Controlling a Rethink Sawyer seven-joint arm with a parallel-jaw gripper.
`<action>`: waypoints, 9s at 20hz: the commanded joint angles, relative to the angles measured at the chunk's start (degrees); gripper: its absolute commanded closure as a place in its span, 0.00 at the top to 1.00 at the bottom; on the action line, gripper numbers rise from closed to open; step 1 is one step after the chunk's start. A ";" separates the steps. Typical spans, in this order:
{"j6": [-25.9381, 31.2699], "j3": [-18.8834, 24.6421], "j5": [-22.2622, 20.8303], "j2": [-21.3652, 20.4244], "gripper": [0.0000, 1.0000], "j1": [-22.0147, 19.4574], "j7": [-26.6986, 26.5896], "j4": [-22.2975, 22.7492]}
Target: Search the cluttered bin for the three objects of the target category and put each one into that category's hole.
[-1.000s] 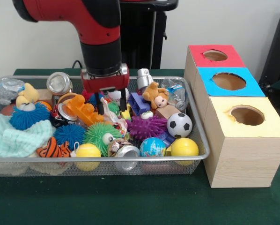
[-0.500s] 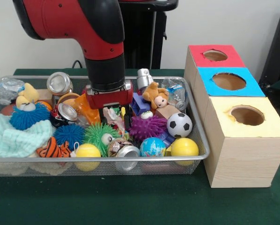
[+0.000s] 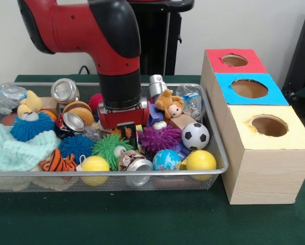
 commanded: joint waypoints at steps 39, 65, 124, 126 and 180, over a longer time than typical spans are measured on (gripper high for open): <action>26.67 -12.14 15.30 -13.01 0.00 21.70 21.93 -1.99; 58.34 -19.61 22.62 -21.59 0.00 31.20 32.65 -11.32; 19.83 -15.72 34.61 -4.32 0.00 32.70 37.14 -11.53; 17.09 -15.19 34.90 -2.94 0.00 32.59 36.98 -11.58; 69.51 -24.30 24.12 -19.66 0.00 31.52 34.25 -22.18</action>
